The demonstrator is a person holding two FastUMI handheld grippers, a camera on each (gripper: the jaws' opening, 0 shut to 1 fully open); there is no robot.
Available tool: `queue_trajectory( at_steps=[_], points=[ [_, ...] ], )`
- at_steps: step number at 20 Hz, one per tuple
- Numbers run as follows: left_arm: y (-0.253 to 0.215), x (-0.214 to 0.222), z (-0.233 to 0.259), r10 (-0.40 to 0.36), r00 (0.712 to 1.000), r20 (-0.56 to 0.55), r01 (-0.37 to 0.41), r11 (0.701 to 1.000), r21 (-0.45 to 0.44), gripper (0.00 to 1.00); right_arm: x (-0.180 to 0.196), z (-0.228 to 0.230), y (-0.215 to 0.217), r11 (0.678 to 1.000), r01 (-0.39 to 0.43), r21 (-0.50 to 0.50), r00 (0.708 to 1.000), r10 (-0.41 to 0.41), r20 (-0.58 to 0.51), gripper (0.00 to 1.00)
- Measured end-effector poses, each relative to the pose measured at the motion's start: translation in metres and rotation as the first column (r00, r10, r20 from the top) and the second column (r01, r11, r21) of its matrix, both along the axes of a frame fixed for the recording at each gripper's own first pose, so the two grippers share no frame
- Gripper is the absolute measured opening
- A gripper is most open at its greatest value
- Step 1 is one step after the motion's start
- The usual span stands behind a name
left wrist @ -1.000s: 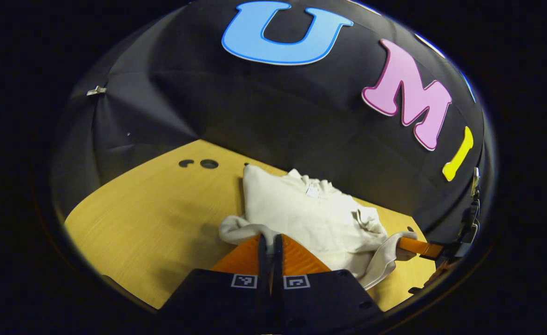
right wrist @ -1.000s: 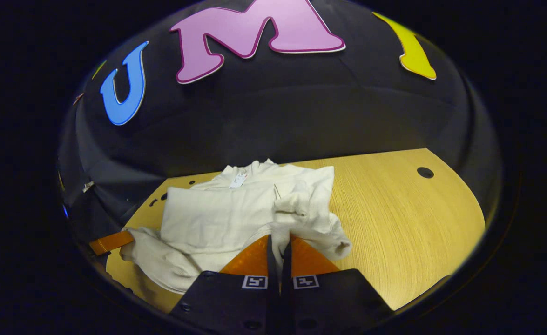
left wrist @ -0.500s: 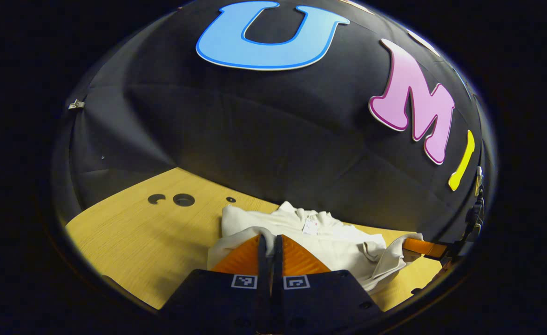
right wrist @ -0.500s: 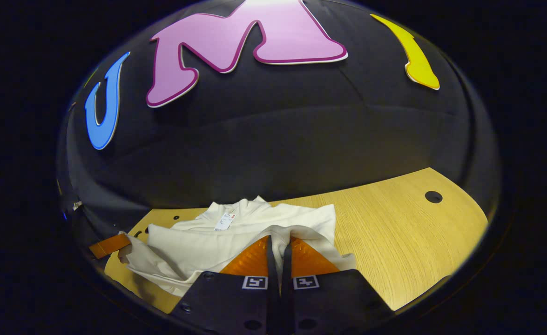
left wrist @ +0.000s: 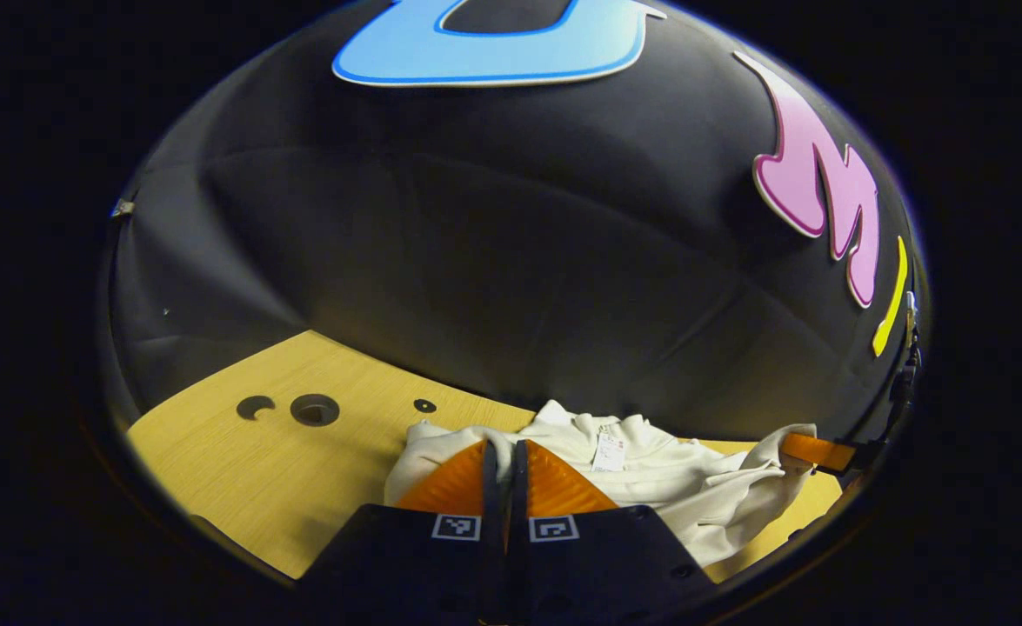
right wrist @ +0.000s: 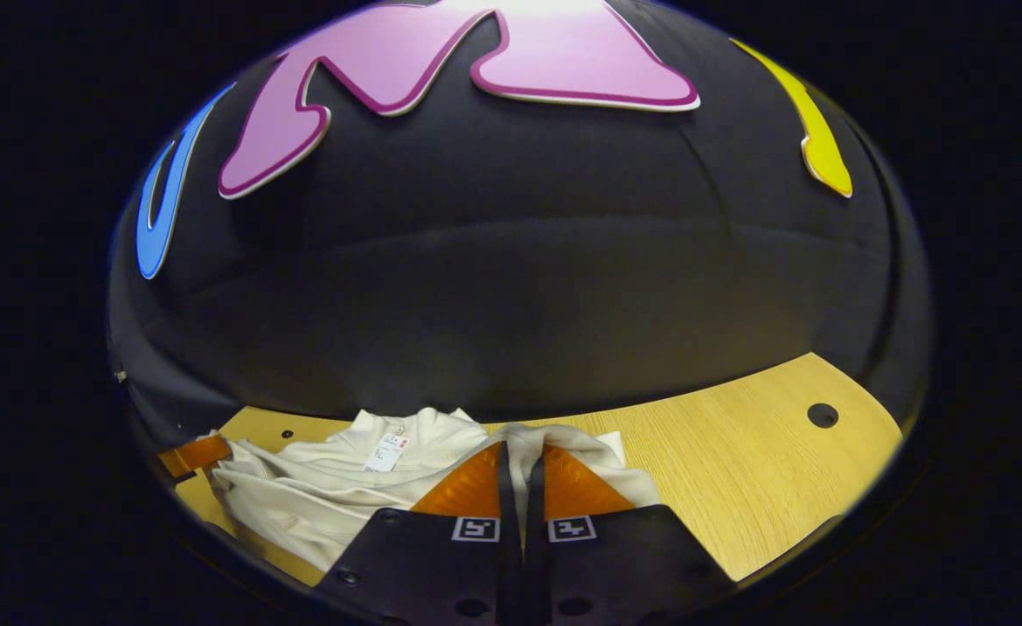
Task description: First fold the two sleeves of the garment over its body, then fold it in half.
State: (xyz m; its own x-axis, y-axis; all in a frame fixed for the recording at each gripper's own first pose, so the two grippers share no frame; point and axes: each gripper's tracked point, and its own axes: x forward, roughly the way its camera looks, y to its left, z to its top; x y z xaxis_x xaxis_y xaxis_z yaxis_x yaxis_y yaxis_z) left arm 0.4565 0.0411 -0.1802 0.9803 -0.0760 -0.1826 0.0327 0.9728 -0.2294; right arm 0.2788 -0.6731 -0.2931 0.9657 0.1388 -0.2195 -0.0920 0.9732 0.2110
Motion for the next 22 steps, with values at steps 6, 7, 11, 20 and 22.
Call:
queue_trajectory(
  at_steps=[6, 7, 11, 20, 22],
  points=[
    [-0.005, 0.024, -0.022, -0.005, 0.998, -0.068, 0.014, 0.991, 0.13, 0.08, 0.011, -0.022, -0.001, 1.0, 0.004, -0.013, 1.0, -0.004, -0.027, 0.33],
    [-0.005, 0.025, -0.023, 0.004, 0.998, -0.068, 0.006, 0.989, 0.149, 0.19, 0.011, -0.024, 0.0, 1.0, -0.001, -0.005, 0.999, 0.001, -0.035, 0.29],
    [-0.007, 0.014, -0.006, 0.008, 0.998, -0.056, 0.003, 0.981, 0.194, 0.49, 0.0, -0.019, 0.004, 0.999, -0.043, -0.031, 0.999, 0.042, -0.026, 0.76],
    [0.0, -0.089, 0.075, 0.037, 0.999, 0.032, -0.039, 0.995, 0.091, 0.92, -0.071, 0.057, -0.036, 0.991, 0.049, -0.124, 0.995, -0.038, 0.092, 0.98],
    [0.007, -0.121, 0.093, 0.043, 0.997, 0.058, -0.051, 0.987, 0.155, 0.96, -0.091, 0.08, -0.049, 0.989, 0.065, -0.132, 0.993, -0.051, 0.11, 0.98]
  ],
)
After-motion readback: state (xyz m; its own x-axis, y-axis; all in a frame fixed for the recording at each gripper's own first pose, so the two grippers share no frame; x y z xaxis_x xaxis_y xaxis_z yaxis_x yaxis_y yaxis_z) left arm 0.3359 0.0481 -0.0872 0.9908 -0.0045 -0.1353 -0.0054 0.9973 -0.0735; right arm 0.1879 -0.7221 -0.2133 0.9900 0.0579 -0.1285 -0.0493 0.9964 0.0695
